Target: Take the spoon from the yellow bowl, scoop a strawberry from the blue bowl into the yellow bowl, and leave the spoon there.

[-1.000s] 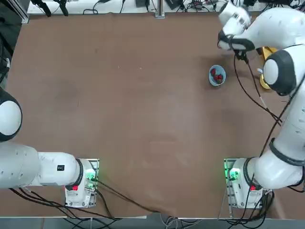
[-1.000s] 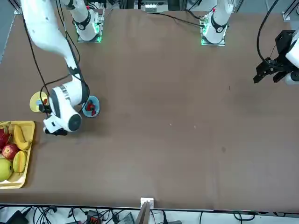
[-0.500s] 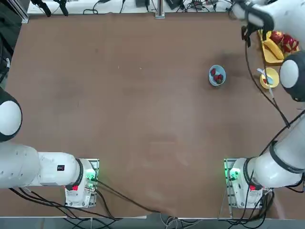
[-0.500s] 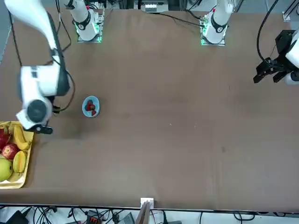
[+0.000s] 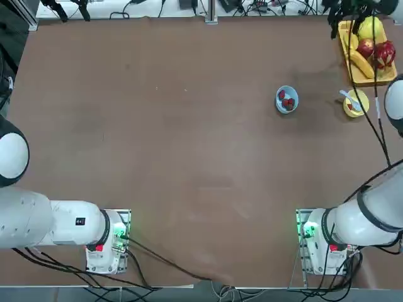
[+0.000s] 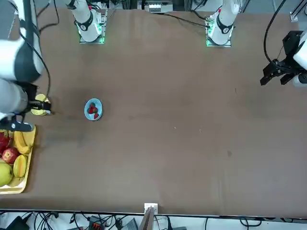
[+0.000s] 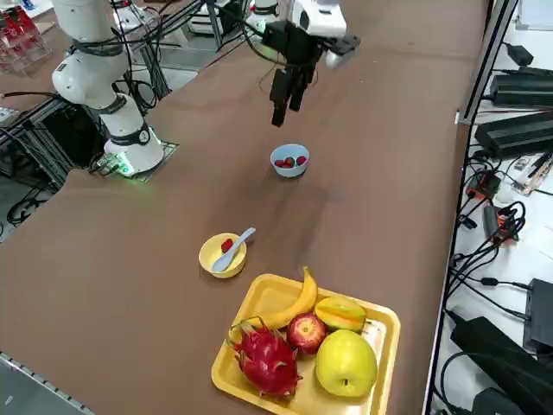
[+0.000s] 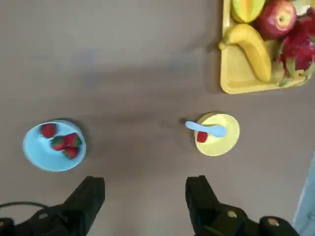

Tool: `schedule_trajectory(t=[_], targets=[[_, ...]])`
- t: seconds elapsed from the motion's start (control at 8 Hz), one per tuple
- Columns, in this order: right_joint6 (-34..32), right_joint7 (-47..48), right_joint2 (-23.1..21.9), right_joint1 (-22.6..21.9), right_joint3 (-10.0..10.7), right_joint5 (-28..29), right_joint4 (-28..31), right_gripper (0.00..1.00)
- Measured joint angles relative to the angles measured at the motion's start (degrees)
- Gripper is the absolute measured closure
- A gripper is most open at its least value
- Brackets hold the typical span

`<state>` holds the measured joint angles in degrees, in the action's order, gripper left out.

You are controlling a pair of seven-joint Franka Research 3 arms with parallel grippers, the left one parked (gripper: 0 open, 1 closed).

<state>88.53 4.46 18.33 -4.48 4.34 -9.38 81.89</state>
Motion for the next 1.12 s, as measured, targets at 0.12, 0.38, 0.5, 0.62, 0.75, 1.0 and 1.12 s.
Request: schedule_trajectory(t=[0.12, 0.38, 0.5, 0.62, 0.75, 1.0, 1.12], targets=[[-0.11, -0.93, -1.74, 0.07, -0.01, 2.69, -0.12, 0.0], [0.04, -1.54, -5.39, 0.48, 0.0, 9.37, 0.29, 0.0], [0.67, -1.74, -7.63, 0.49, -0.04, 10.61, 1.7, 0.0], [2.08, -1.91, -10.22, 0.35, -0.09, 10.92, 4.4, 0.0], [4.19, -1.97, -12.97, -0.13, 0.15, 10.95, 7.7, 0.0], [6.12, -1.97, -17.61, -2.53, 2.71, 10.96, 12.5, 0.0], [6.23, -2.09, -18.83, -3.07, 3.27, 10.96, 13.13, 0.0]])
